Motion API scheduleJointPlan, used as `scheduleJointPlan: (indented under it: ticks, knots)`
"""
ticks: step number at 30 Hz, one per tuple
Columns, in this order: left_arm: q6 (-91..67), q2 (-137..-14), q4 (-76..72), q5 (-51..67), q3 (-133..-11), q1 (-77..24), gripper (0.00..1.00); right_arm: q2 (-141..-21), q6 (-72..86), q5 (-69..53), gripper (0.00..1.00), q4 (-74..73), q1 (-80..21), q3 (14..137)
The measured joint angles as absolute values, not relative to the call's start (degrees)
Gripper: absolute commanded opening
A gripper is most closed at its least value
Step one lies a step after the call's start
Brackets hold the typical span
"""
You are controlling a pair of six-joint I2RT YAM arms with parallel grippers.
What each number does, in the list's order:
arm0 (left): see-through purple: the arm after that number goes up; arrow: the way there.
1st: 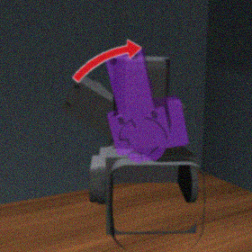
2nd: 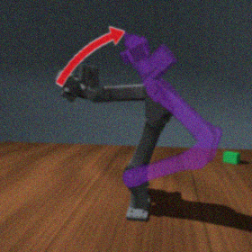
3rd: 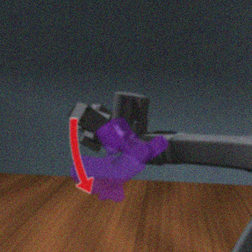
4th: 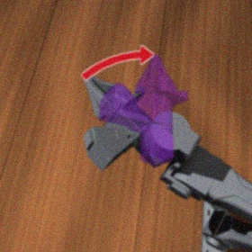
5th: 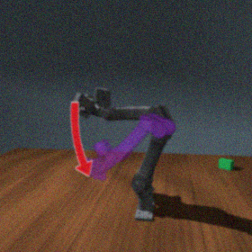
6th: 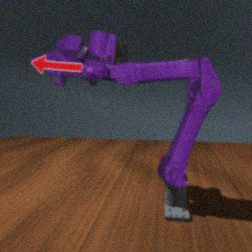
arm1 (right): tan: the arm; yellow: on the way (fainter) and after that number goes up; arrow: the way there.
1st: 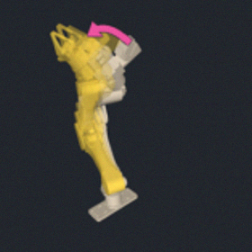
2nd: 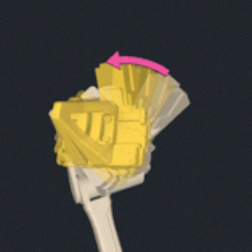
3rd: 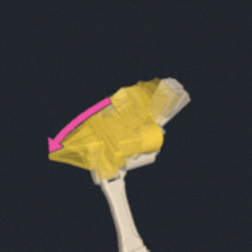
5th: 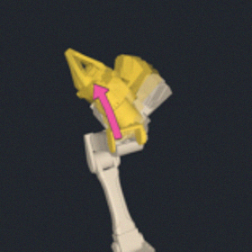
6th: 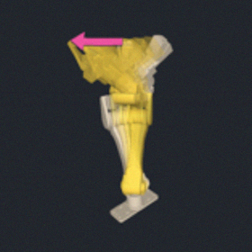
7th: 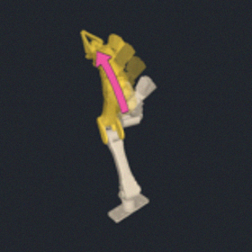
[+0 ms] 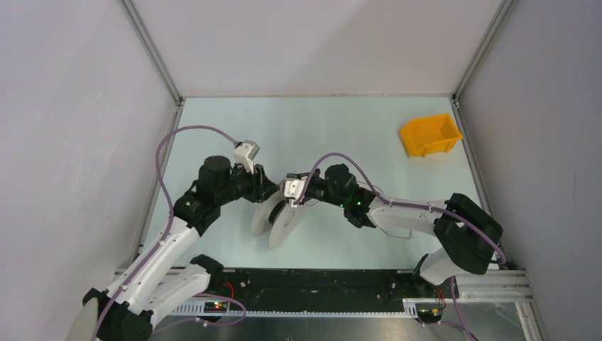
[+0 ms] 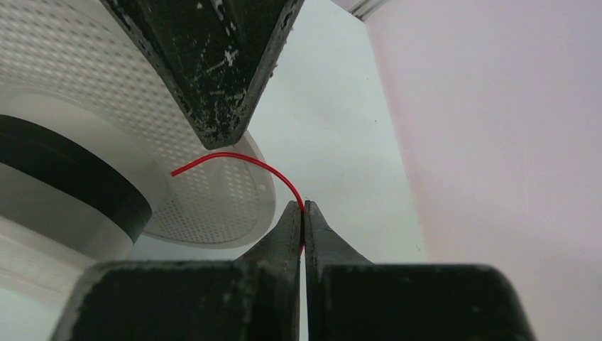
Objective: Wrap the cables
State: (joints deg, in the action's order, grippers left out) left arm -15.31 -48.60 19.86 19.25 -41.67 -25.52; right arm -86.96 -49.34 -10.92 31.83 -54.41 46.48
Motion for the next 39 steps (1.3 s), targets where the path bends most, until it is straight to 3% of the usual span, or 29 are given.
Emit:
scheduleJointPlan:
  ticks: [4,15,31,39]
  knots:
    - [-14.41,-47.66,19.9,18.85,-41.65,-25.52,0.34,-87.77,-49.12,-9.87,0.0,32.03,-54.13,46.44]
    - [-10.22,-48.58,19.66,18.68,-42.17,-26.83,0.01,-86.96,-47.09,-8.56,0.0,32.86,-48.64,46.17]
    - [-3.95,-67.33,19.25,18.15,-57.47,-31.46,0.0,-75.83,-44.12,-8.84,0.0,32.84,-41.89,43.38]
    - [-4.62,-68.49,18.33,16.88,-57.49,-31.73,0.15,-73.76,-43.27,-9.32,0.0,32.86,-40.6,40.47]
